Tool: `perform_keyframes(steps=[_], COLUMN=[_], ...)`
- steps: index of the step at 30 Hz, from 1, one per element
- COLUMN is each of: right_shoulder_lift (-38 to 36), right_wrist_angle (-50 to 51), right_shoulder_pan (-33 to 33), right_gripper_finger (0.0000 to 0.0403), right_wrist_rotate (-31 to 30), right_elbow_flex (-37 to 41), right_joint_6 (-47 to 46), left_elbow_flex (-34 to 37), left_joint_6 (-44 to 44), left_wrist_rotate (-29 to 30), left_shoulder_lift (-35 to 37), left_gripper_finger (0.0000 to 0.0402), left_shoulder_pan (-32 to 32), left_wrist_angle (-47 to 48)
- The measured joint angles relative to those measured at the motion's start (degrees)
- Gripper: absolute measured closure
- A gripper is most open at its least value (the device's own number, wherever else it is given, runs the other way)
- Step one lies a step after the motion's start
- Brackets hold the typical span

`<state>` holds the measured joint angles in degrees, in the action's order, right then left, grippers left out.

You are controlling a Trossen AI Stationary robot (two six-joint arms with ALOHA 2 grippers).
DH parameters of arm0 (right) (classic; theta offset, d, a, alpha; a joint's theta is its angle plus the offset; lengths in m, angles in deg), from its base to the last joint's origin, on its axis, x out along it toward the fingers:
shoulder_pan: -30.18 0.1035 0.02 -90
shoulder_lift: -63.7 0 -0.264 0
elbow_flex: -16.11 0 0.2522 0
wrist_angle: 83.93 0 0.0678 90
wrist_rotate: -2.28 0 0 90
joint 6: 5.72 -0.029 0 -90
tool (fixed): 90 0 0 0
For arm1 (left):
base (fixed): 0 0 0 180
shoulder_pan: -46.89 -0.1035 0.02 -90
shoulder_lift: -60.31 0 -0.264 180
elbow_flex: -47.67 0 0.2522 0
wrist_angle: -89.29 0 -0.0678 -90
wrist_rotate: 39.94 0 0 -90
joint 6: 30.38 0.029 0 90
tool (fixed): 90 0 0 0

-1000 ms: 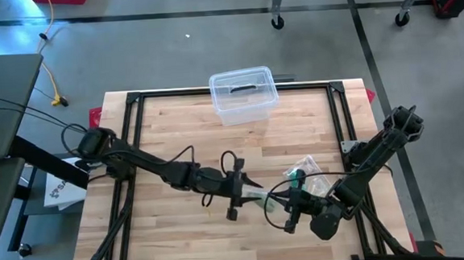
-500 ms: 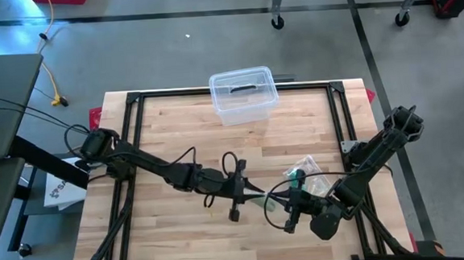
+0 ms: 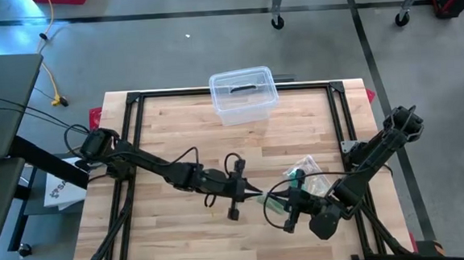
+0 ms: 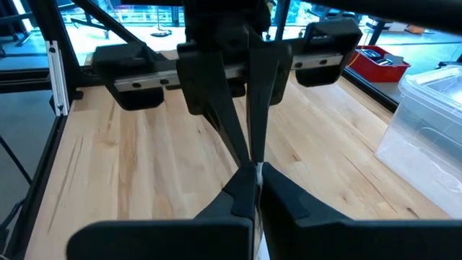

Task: Roll bandage
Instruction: Close the transparent zip bag

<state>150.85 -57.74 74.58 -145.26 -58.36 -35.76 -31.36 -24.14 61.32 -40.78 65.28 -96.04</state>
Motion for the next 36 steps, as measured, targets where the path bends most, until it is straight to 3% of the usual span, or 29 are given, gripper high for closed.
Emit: perform_keyframes(steps=[30, 36], right_shoulder_lift=[-0.15, -0.15], right_wrist_angle=[-0.39, -0.31], right_shoulder_pan=[1.44, 1.42], right_gripper_finger=[0.0403, 0.0403], right_wrist_rotate=[-1.58, -1.53], right_elbow_flex=[0.0, -0.02], right_joint_6=[0.02, 0.33], left_elbow_flex=[0.09, 0.09], left_joint_6=[-6.87, -8.16], left_wrist_rotate=[5.61, 6.2], left_shoulder_lift=[1.08, 4.24], left_gripper_finger=[0.0386, 0.0353], left_shoulder_pan=[2.03, 2.03], left_wrist_angle=[22.6, 26.7])
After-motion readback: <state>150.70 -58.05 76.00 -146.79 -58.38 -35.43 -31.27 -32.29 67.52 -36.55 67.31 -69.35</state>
